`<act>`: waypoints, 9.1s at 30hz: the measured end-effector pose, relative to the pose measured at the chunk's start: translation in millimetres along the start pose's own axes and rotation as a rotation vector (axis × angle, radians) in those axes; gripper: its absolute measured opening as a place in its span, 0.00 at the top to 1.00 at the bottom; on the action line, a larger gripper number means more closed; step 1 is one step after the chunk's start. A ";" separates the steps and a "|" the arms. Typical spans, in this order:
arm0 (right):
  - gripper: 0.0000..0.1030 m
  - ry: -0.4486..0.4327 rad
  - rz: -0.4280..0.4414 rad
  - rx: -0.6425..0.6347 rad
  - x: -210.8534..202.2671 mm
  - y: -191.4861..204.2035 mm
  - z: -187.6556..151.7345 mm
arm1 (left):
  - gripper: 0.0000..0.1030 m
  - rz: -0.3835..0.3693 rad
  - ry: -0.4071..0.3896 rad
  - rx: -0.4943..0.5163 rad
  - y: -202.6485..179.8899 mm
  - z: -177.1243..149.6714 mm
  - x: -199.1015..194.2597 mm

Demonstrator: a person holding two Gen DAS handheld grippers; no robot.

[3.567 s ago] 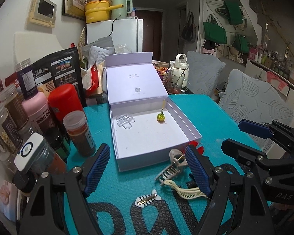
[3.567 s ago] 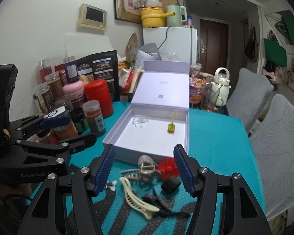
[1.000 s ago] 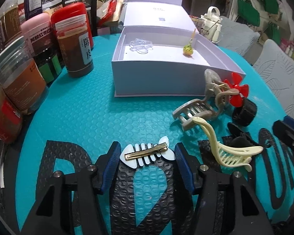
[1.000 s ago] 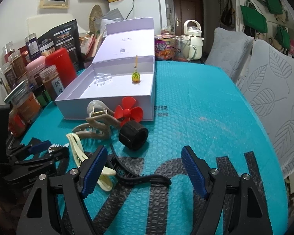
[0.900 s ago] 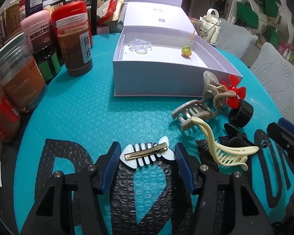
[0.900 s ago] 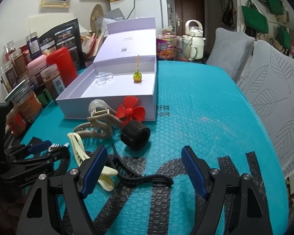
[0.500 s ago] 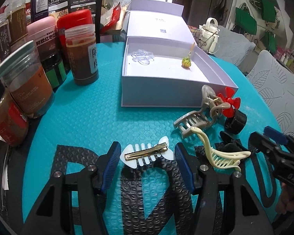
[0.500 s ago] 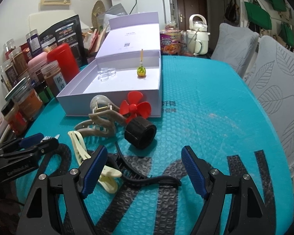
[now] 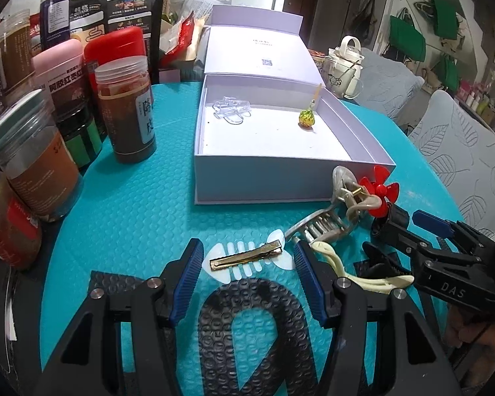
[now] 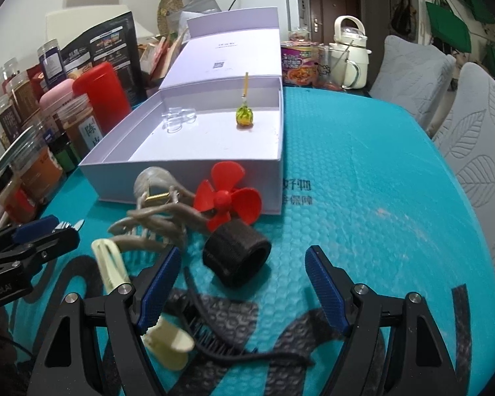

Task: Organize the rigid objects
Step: 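Close right tool on the black fabric roll while left tool holds the fish clip, then carry the fish clip and black roll with both tools over the white box, then open both tools to drop the fish clip and black roll into the box, then withdraw both open tools from the box back over the remaining clips, then lower the right tool onto the cream claw clip and close it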

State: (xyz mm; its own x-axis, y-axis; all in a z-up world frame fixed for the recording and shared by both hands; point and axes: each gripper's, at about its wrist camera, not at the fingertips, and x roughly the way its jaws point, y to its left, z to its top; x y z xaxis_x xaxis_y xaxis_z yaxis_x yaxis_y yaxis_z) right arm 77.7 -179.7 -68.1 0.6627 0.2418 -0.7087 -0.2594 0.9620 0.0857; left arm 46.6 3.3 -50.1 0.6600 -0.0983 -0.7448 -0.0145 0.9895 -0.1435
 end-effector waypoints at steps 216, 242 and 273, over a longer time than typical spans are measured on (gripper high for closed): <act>0.55 -0.073 0.102 -0.124 5.6 18.4 166.4 | 0.37 0.072 -0.082 0.101 -14.9 175.1 21.0; 0.51 -0.138 0.089 -0.115 -84.6 47.3 86.2 | 0.37 0.021 -0.153 0.116 -20.1 93.7 -77.0; 0.35 -0.049 0.104 -0.104 -84.4 63.0 -10.7 | 0.37 -0.037 -0.083 0.060 5.9 5.9 -85.5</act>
State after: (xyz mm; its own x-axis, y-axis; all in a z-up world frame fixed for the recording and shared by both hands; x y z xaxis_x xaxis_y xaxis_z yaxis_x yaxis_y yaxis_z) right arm -2.2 -140.9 -10.4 0.6611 0.3479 -0.6648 -0.3978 0.9137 0.0825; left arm -5.5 18.2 16.6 0.7195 -0.1285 -0.6825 0.0548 0.9902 -0.1288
